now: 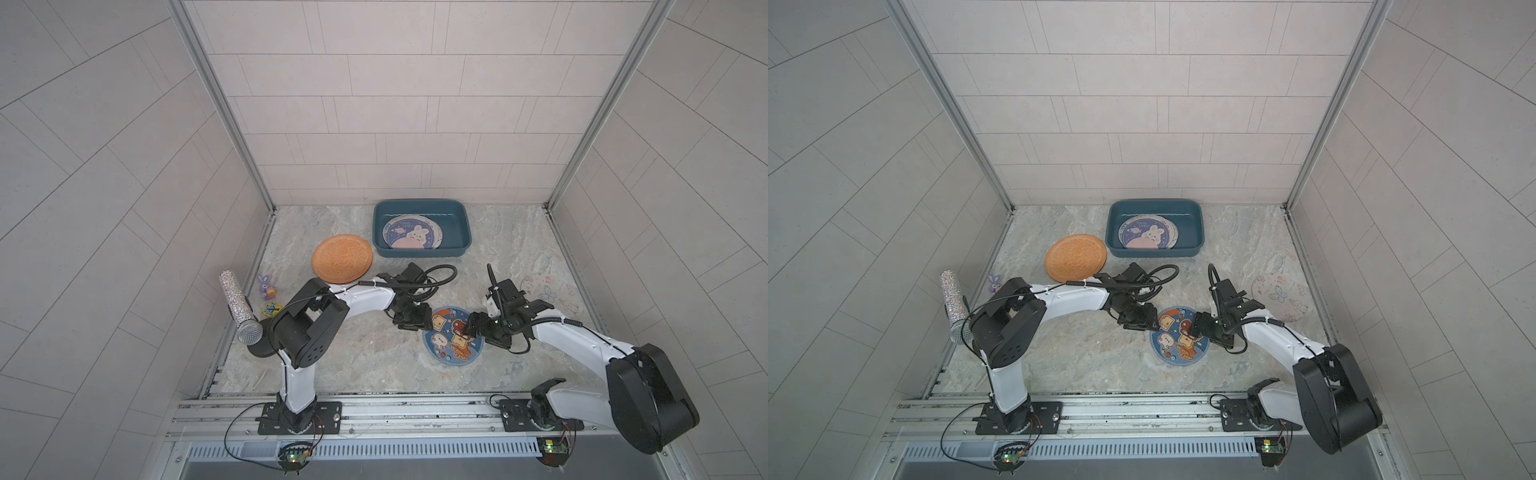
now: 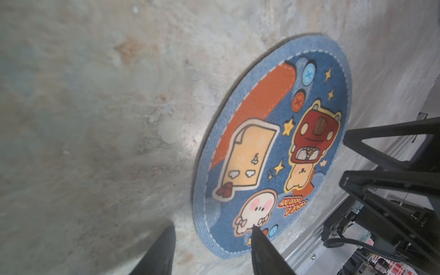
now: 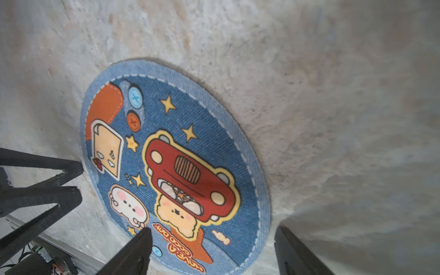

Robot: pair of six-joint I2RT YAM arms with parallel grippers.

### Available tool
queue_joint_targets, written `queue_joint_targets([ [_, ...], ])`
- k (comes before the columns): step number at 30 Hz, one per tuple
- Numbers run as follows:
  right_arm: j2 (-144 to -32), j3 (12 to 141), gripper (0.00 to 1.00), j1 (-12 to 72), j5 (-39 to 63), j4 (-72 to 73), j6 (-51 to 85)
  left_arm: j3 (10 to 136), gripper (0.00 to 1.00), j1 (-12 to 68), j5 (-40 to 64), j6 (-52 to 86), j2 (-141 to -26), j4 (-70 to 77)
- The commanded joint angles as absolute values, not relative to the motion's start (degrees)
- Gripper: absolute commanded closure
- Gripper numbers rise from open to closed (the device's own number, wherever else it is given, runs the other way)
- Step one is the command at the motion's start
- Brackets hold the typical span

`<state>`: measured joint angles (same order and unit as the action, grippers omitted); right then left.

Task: Put the coasters into the storage box
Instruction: Move the coaster to the center of the board, then pick up the coaster from the center of the board.

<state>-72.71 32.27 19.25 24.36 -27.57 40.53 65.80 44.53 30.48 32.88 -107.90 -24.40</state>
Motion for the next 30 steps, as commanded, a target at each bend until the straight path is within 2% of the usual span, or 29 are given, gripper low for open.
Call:
queue_joint_targets([
  [1, -76.2, 28.4, 0.19, 20.4, 22.9, -30.4, 42.7, 66.8, 0.45, 44.9, 29.4, 31.8, -109.5, -27.0],
  [21, -77.6, 27.3, 0.50, 21.2, 23.2, -26.8, 44.2, 67.4, 0.49, 45.4, 29.5, 31.3, -111.0, -27.5],
  [27, -77.4, 26.9, 0.51, 21.2, 23.6, -26.1, 44.6, 67.3, 0.56, 45.6, 29.2, 31.2, -110.7, -27.6],
  [30, -77.4, 26.8, 0.51, 21.3, 23.8, -25.8, 44.7, 67.1, 0.65, 45.6, 28.7, 31.3, -110.3, -27.6],
])
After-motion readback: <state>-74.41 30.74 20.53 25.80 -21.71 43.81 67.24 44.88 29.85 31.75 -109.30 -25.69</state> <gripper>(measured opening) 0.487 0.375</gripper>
